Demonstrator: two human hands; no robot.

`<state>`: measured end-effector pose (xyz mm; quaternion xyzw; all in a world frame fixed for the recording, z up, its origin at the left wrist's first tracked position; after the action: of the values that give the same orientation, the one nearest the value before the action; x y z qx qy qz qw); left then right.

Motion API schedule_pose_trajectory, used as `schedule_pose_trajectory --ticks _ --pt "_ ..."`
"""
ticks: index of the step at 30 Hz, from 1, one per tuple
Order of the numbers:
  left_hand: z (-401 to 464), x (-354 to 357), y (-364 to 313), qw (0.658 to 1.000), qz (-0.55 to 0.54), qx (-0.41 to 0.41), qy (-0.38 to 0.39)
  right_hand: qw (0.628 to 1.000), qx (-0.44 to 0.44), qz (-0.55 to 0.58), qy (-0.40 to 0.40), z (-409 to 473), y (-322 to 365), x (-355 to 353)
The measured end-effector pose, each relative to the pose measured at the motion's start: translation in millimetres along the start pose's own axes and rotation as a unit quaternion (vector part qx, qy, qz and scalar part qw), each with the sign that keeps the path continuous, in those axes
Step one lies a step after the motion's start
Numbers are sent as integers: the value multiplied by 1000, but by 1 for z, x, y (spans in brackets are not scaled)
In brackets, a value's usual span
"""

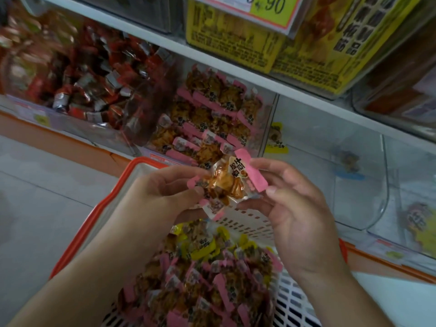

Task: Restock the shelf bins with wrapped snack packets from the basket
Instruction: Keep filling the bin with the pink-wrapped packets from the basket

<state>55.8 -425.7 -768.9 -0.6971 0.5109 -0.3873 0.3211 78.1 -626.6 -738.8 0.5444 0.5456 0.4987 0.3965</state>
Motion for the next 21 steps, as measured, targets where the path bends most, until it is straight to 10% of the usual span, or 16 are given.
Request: schedule_pose_trajectory --ticks 15,21 --pt "4 -22 -17 989 77 76 -99 966 -56 -251 -5 -10 3 10" --pt "0 -2 -19 984 142 96 -44 960 2 -254 118 -16 -15 39"
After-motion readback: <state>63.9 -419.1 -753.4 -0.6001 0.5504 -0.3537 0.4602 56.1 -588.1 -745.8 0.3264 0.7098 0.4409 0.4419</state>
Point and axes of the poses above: each hand's wrist, its own z-axis towards the middle knuckle, its own x-axis out of the palm, y = z × x, the point moved 8 cm from there along z, towards the middle knuckle, and after that the axes turned 1 degree about -y, right-handed, at the moved point
